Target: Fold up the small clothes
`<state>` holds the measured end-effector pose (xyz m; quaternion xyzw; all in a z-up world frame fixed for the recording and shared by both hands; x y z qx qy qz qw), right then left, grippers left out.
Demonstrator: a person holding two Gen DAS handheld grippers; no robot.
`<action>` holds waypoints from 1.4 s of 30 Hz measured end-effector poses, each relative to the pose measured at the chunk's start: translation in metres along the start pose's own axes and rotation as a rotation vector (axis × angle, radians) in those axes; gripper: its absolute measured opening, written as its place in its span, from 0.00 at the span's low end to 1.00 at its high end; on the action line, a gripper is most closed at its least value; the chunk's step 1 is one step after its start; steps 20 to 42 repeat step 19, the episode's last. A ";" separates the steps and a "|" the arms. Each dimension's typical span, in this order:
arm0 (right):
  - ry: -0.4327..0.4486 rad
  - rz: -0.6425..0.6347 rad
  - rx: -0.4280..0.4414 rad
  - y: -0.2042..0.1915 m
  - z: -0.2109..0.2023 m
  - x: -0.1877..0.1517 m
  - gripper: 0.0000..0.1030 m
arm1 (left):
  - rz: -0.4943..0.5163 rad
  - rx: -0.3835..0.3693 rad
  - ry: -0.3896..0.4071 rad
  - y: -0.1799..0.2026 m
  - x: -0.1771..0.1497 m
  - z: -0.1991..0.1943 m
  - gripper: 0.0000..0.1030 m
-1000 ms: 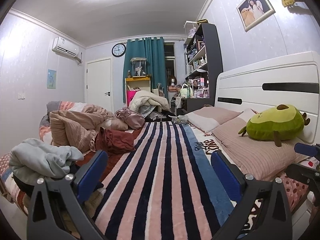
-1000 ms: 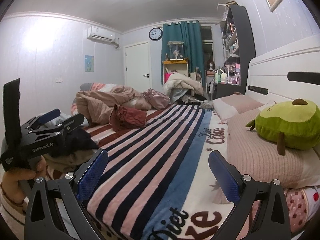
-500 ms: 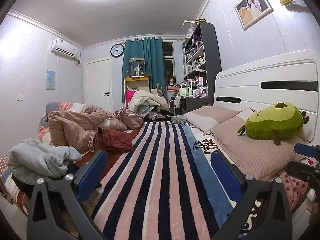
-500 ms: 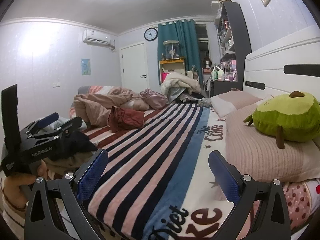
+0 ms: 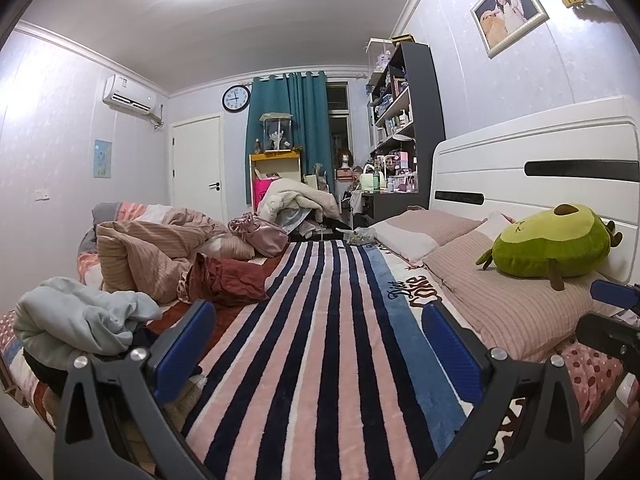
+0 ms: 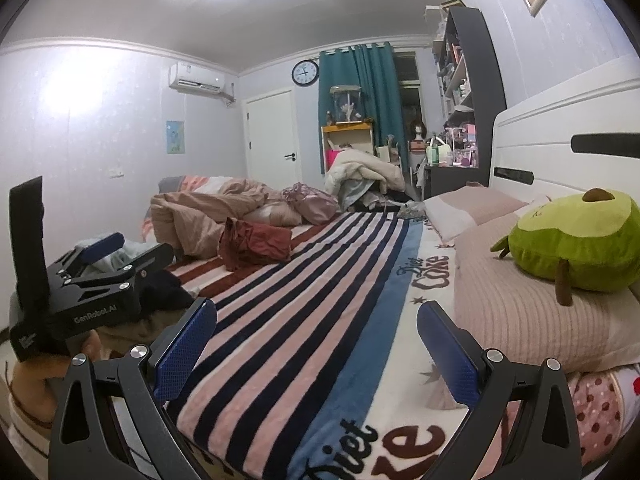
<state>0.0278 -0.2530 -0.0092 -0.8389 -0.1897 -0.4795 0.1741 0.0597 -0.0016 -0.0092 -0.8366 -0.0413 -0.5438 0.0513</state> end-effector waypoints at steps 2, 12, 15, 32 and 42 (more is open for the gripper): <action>-0.005 -0.010 -0.002 -0.001 0.001 0.000 0.97 | -0.001 0.004 0.000 0.000 0.000 0.001 0.99; 0.000 -0.011 -0.003 0.000 -0.001 0.002 0.97 | -0.002 0.011 -0.006 0.001 -0.003 0.003 0.99; 0.004 -0.003 0.002 0.001 -0.002 0.003 0.97 | 0.007 -0.007 -0.007 0.001 -0.005 0.003 0.99; 0.011 -0.003 0.003 0.001 -0.004 0.005 0.97 | 0.008 0.000 0.004 -0.001 -0.007 -0.002 0.99; 0.011 -0.003 0.003 0.001 -0.004 0.005 0.97 | 0.008 0.000 0.004 -0.001 -0.007 -0.002 0.99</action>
Point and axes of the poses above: each gripper's, at about its wrist camera, not at the fingertips, and z roughly the way its jaws point, y to its right, x to its top, the point moved 5 cm from there along z, roughly the way its jaws point, and after that the axes turned 14 degrees about -y, right-handed, at the moved point
